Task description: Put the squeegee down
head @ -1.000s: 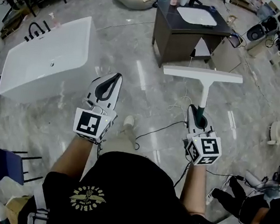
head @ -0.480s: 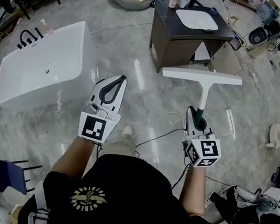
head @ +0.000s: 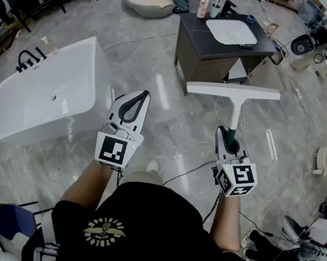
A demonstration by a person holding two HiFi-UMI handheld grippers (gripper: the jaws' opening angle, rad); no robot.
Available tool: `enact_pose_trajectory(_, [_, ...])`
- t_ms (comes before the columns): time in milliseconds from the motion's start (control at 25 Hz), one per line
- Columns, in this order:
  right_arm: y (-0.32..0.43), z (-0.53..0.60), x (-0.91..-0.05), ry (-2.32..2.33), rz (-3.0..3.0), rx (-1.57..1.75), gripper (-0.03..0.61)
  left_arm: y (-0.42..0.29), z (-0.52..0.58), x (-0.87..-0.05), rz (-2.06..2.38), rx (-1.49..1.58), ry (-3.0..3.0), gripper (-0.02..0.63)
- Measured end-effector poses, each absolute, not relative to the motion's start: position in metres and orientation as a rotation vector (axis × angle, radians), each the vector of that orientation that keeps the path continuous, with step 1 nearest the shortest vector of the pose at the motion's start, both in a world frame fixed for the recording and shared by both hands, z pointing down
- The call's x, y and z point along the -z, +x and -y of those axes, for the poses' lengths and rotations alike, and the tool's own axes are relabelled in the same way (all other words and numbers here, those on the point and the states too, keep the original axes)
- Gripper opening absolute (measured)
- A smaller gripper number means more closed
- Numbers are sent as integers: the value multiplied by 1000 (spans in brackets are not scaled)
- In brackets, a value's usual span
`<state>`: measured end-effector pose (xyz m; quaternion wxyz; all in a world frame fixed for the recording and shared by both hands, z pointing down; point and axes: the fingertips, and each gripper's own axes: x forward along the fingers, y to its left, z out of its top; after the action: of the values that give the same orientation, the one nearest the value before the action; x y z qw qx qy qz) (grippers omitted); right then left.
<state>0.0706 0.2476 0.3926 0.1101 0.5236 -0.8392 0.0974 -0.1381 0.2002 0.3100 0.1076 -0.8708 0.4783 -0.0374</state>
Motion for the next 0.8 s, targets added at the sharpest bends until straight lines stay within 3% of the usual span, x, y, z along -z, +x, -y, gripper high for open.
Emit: enact_pose_trajectory(800, [30,-186,-385,1625,2379,-323,28,-175,-113,-328,-1255,47,-2702,23])
